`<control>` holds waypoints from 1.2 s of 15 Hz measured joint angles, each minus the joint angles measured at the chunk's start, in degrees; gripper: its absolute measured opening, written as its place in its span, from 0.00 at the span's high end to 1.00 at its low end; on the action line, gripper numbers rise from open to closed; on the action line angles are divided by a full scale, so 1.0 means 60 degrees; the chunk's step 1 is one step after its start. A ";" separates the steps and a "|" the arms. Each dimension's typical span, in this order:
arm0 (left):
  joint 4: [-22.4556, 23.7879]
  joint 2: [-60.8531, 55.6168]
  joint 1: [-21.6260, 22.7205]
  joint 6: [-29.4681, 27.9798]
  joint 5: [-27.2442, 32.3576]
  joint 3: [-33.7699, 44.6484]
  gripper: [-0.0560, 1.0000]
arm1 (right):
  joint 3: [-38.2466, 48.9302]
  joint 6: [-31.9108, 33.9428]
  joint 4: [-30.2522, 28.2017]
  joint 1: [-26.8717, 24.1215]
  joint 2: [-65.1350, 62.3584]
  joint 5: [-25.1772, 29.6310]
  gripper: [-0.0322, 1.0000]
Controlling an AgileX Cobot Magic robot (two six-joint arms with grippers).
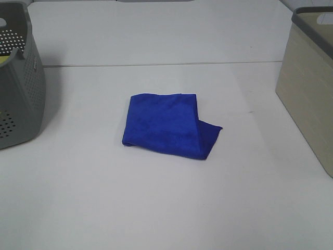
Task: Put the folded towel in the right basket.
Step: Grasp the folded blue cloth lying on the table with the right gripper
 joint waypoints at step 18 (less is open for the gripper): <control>0.0000 0.0000 0.0000 0.0000 0.0000 0.0000 0.02 | -0.8136 -0.1451 0.5052 0.2005 1.4973 -0.1757 0.06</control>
